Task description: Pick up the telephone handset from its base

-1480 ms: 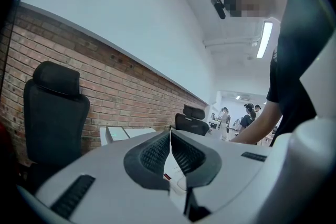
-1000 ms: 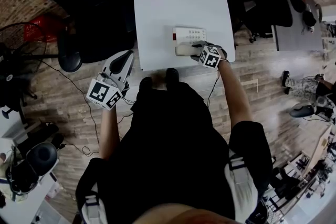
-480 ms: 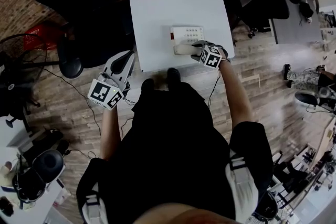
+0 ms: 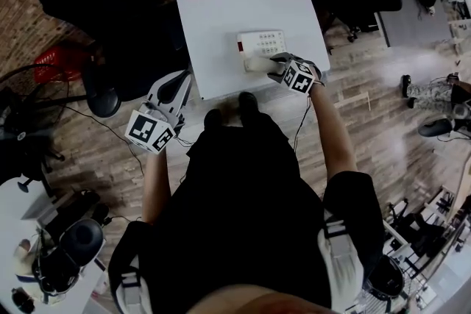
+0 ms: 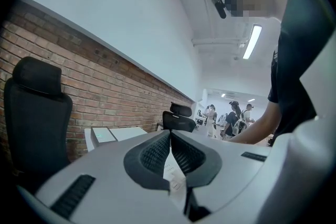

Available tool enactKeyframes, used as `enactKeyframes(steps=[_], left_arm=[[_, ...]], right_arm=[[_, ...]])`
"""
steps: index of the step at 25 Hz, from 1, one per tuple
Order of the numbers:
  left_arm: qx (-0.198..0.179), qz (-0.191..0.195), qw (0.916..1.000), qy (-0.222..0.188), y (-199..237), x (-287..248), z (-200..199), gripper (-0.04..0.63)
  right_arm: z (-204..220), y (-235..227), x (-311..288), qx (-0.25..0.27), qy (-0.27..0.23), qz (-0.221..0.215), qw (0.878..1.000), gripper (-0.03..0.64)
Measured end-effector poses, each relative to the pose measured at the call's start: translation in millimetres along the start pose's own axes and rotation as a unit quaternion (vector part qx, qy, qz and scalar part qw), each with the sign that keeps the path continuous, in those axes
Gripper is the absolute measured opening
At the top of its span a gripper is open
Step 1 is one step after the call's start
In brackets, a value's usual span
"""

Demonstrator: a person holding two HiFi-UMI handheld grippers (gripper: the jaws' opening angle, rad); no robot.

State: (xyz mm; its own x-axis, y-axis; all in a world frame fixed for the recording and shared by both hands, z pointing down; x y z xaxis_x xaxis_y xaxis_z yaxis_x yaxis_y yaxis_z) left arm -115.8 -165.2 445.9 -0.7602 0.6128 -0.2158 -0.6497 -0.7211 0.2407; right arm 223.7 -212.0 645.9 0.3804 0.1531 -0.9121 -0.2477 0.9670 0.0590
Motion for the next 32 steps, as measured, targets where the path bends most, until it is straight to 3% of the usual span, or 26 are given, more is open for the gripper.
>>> enactKeyframes(steps=[13,20,32], left_arm=[[-0.010,0.056,0.9983,0.007,7.5,3.5,-0.2,0.023],[-0.019,0.097,0.9951,0.010,5.9,-0.1,-0.3,0.023],[-0.041,0.172,0.9841,0.014,-0.4,-7.0,-3.9,0.023]], right_arm=[[-15.9,39.2,11.2,-0.086,-0.051,0.055,0.993,0.212],[-18.1,57.2,33.4,-0.171,-0.100,0.104,0.975,0.212],[-19.4,100.4,52.3,-0.264,-0.148,0.165,0.939,0.213]])
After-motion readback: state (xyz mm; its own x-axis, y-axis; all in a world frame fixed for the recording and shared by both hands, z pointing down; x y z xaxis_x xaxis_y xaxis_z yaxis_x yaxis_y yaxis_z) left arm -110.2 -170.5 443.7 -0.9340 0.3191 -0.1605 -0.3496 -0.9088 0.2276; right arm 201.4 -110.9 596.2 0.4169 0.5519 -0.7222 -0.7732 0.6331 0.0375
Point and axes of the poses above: the fingertips, and each gripper's own axes: x backward along the fingers, y to its left, z out of its underside, the point moved 8 cm from there along x, backward along the fingers, and after that the axes turned 5 degrees about y, right-handed, at the moved point
